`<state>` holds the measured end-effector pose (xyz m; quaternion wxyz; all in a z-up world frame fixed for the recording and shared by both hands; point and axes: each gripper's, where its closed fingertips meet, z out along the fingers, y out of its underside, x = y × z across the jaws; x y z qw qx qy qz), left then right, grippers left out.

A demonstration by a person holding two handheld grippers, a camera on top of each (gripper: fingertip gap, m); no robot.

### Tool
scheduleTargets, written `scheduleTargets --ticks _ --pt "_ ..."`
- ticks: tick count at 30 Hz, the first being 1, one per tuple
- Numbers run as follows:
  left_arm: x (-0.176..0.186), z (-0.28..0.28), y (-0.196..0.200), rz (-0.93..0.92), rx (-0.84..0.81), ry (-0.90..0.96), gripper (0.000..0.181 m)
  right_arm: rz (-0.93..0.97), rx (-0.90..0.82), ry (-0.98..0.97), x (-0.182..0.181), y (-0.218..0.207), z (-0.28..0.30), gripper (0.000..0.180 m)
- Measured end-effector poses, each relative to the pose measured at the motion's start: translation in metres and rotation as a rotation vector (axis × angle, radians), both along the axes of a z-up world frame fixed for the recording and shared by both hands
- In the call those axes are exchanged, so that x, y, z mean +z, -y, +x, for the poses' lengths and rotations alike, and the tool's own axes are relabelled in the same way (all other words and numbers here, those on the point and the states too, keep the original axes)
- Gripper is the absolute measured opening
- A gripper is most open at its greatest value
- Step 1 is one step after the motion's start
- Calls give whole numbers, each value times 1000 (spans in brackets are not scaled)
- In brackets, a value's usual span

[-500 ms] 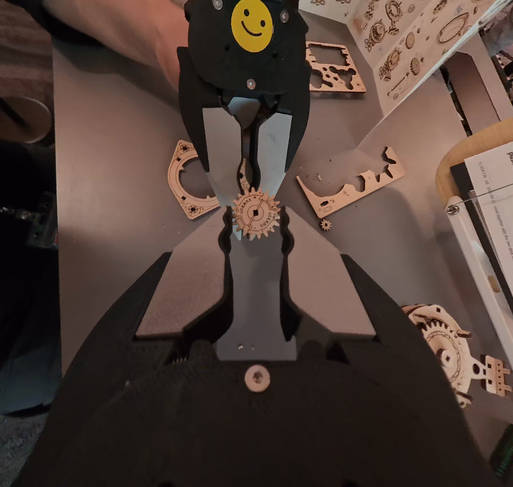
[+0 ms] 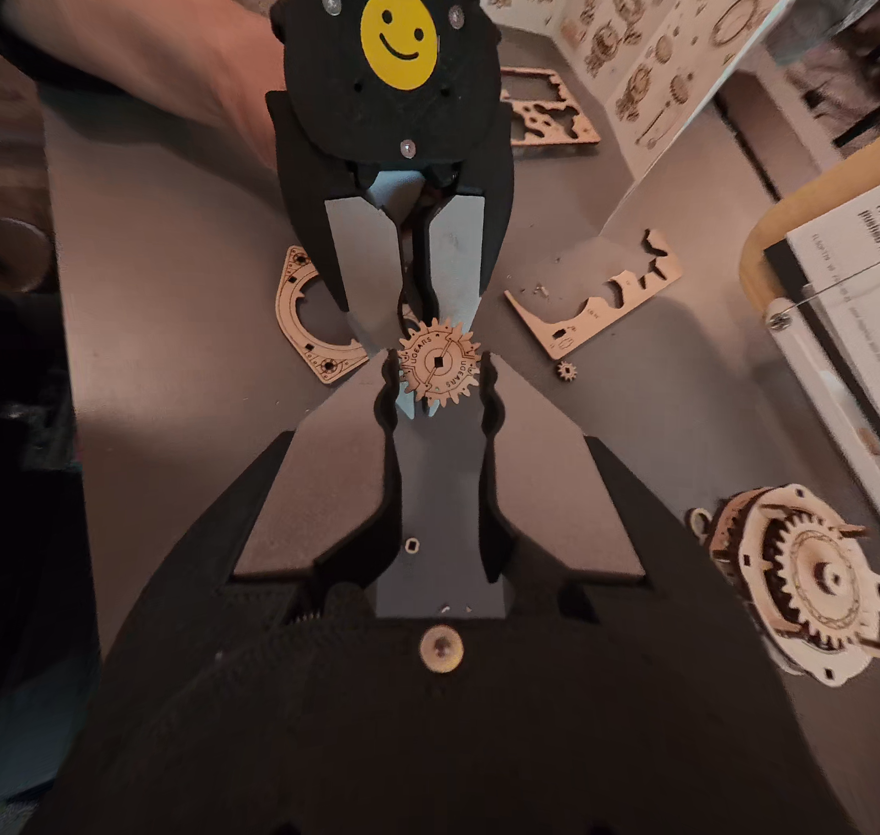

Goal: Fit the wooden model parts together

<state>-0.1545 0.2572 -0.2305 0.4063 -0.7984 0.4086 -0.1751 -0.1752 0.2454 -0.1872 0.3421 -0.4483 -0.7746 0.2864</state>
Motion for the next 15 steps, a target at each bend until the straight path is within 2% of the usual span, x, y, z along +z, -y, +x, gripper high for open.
scheduleTargets --ticks 4,7,10,15 --pt "-3 0 0 -17 1 -9 2 -70 8 29 -2 -1 0 32" --pt "5 0 -2 -66 11 99 2 -204 -13 33 5 -6 -3 32" --pt "5 1 -2 -167 16 179 2 -289 -3 126 4 -11 -3 32" --pt "4 1 -2 -199 26 197 2 -210 29 215 3 -11 -4 32"
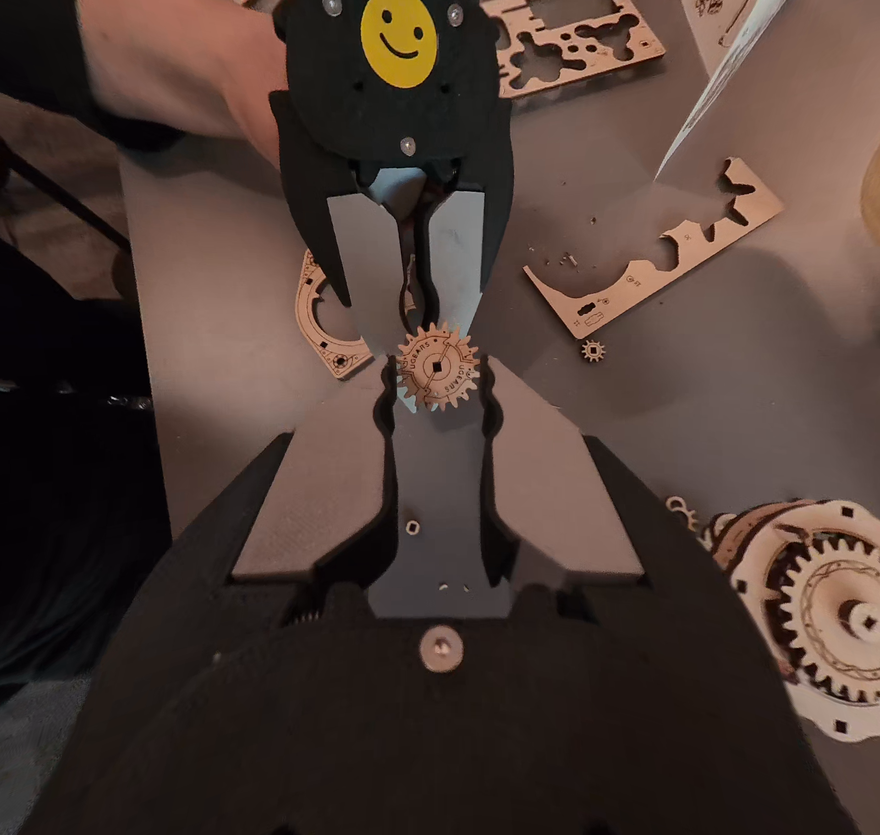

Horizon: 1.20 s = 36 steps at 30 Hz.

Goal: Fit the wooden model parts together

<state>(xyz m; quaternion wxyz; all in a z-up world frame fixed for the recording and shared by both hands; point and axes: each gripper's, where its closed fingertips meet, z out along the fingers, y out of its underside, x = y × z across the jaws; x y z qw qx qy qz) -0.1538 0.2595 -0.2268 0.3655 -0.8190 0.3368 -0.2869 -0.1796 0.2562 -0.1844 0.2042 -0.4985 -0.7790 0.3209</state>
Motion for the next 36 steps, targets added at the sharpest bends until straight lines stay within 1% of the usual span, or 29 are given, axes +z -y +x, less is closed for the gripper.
scheduleTargets --ticks 3,7,9,14,18,20,25,27,28,29,31,32,33,35,36 --pt "3 0 0 -24 1 42 2 -1 15 36 2 -1 -2 32" --pt "10 -4 -2 -53 16 129 2 -166 -36 132 6 -4 -8 32" --pt "13 -6 -4 -51 35 159 2 -209 -65 154 9 -6 -11 32" --pt "20 -7 -4 -22 53 190 2 -117 -70 105 15 -4 -14 32" --pt "24 -6 -2 19 44 190 3 -155 -77 103 20 0 -13 33" --pt "28 -6 -1 56 43 193 3 -180 -60 103 22 5 -11 38" --pt "31 -5 2 103 35 182 3 -153 -19 103 15 14 -8 38" --pt "30 -4 2 111 30 167 3 -141 -6 86 16 16 -7 21" --pt "29 -3 2 112 29 162 3 -97 -14 77 14 13 -8 10" --pt "29 -3 2 112 28 156 3 -53 -16 59 12 10 -8 8" --pt "27 -3 2 109 33 145 3 -20 -22 27 11 9 -7 8" --pt "26 -3 1 100 37 142 3 -28 -23 22 10 9 -6 11" --pt "24 -4 0 88 52 137 3 -49 -24 21 9 9 -5 17" --pt "21 -6 -2 56 74 134 3 -115 -48 6 8 4 -3 18" --pt "19 -7 -2 38 83 134 3 -162 -64 -10 9 1 -3 21"
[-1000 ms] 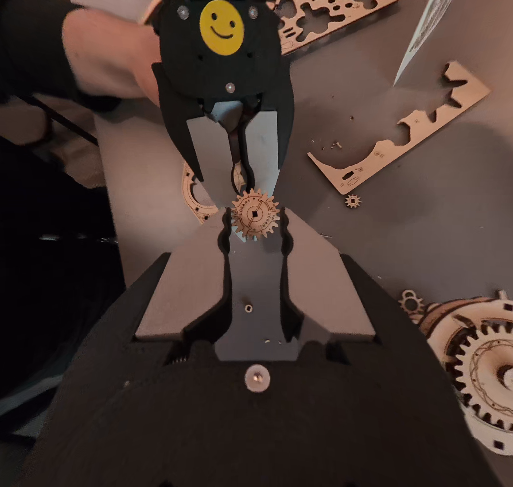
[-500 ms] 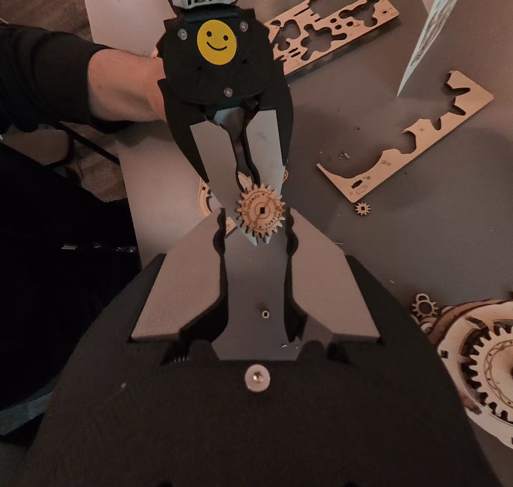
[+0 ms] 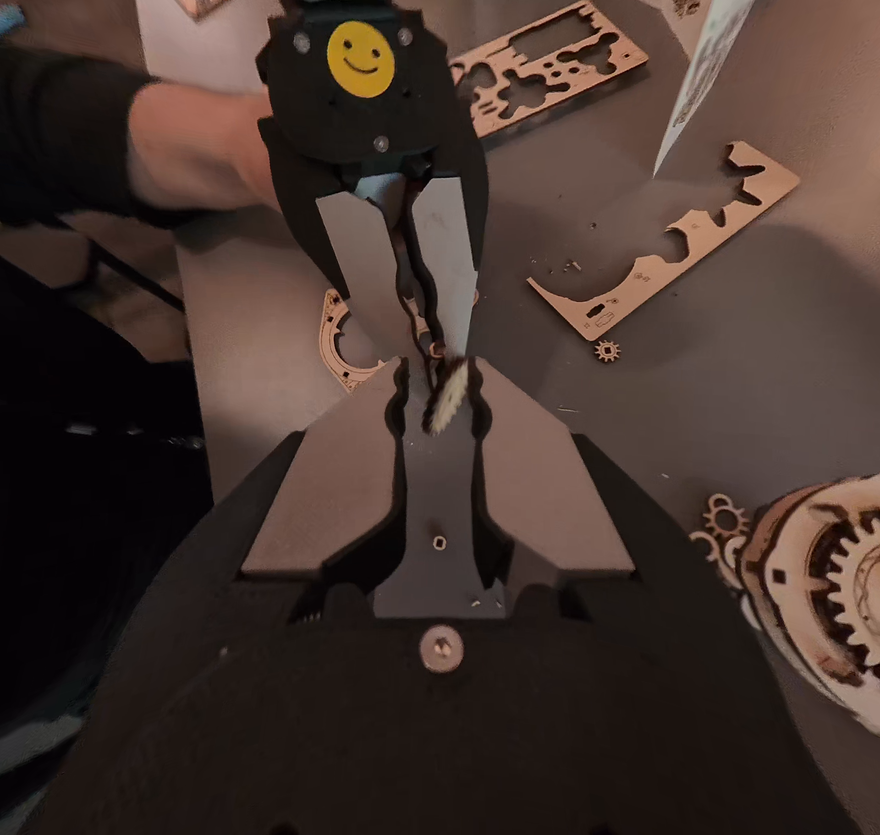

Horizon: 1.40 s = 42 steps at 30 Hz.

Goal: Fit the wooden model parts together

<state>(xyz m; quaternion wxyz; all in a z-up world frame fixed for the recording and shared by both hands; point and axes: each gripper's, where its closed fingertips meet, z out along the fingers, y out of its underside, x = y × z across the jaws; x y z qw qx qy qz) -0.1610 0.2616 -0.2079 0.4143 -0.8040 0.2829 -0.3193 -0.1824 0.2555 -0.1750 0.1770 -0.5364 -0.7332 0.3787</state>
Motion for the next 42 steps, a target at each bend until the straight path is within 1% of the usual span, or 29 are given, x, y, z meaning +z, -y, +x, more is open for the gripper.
scheduleTargets --ticks 3,4,5,6,7,9,12,14,16,18,20,21,23,24,26,28,29,33,34,37,40,42 --pt "-4 -3 -1 -40 19 4 3 -132 -44 -45 0 -12 3 26" --pt "-4 -4 -1 -46 26 7 2 -137 -68 -50 -5 -20 4 17" --pt "-4 -5 -1 -53 29 11 3 -132 -82 -38 -13 -26 6 3" --pt "-5 -6 -2 -57 35 15 3 -127 -100 -10 -22 -32 9 0" --pt "-4 -7 -2 -58 38 20 3 -129 -126 20 -29 -36 11 2" --pt "-7 -10 -3 -64 47 3 3 -154 -135 46 -33 -35 16 15" --pt "-10 -11 -3 -51 50 -43 3 -106 -113 55 -33 -20 30 40" --pt "-11 -10 -2 -49 45 -49 3 -27 -100 68 -40 -9 39 43" --pt "-11 -10 -2 -46 42 -52 3 55 -163 105 -51 -7 41 47" --pt "-9 -10 -2 -30 43 -54 2 60 -228 128 -58 0 41 55" --pt "-6 -10 -1 -8 47 -51 2 84 -266 108 -60 6 39 57" --pt "-5 -10 -1 -1 46 -48 2 131 -272 108 -63 5 39 57" --pt "-5 -9 0 -2 38 -46 2 236 -225 127 -72 4 39 54" --pt "-5 -9 1 -3 33 -47 2 239 -202 110 -71 5 35 52" --pt "-7 -6 4 -3 6 -57 2 206 -167 120 -70 6 32 57" --pt "-9 -4 7 -1 -14 -77 3 207 -125 130 -73 6 31 47" --pt "-8 -2 8 7 -23 -81 3 216 -106 117 -73 6 30 45" --pt "-4 1 12 29 -60 -66 2 226 -23 81 -72 7 31 44" --pt "-3 1 13 35 -65 -61 2 245 2 66 -71 6 31 46" --pt "-2 1 13 36 -65 -52 3 276 128 49 -70 9 36 51" --pt "-1 1 13 41 -64 -45 2 326 277 7 -64 9 38 47" --pt "-1 1 13 42 -63 -45 3 320 343 10 -63 7 35 45"
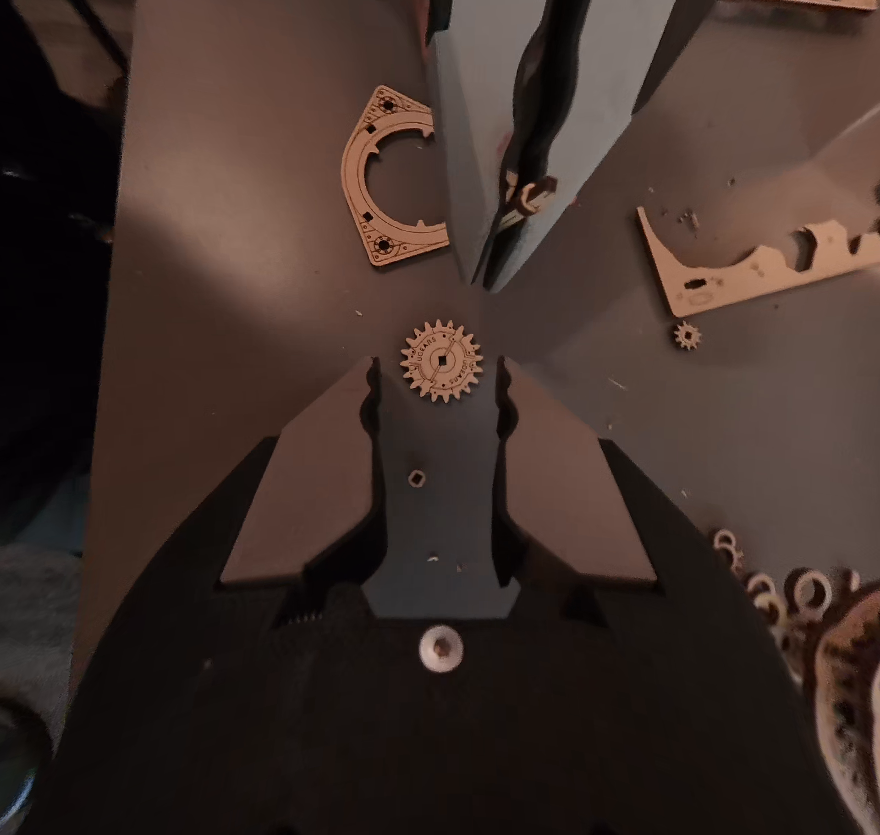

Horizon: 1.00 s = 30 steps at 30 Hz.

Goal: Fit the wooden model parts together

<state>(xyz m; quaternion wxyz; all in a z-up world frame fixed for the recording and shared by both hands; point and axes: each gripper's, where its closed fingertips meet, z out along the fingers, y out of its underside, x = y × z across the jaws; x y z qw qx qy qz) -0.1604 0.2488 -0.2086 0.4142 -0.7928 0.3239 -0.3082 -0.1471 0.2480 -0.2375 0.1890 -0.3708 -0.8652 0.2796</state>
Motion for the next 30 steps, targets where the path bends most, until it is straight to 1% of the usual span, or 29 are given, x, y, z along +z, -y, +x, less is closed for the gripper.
scheduleTargets --ticks 3,6,10,12,14,16,18,20,21,22,26,30 --pt "0 0 0 2 0 -2 3 11 68 47 -6 0 -5 48" --pt "1 0 0 3 0 3 3 -31 117 77 -10 6 -5 35" --pt "3 -1 -2 30 3 0 3 -91 79 37 -10 7 -8 32" --pt "4 -1 -3 51 9 -4 3 -74 37 7 -9 2 -8 32" --pt "4 -2 -4 54 20 -13 3 -45 -37 -50 -5 -11 -12 32" --pt "1 -2 -6 43 32 -30 3 -121 -111 -107 9 -22 -16 31" --pt "-3 -2 -7 34 38 -52 3 -269 -160 -191 35 -28 -22 32" --pt "-6 -3 -9 32 54 -78 3 -394 -146 -269 60 -25 -22 31" --pt "-7 -4 -10 36 63 -92 3 -412 -141 -307 68 -26 -22 31" --pt "-8 -4 -11 44 70 -109 3 -400 -140 -320 68 -27 -22 31" --pt "-12 -7 -14 95 83 -189 3 -284 -144 -284 49 -25 -20 32" --pt "-13 -10 -16 108 96 -209 3 -279 -109 -329 54 -16 -22 32"
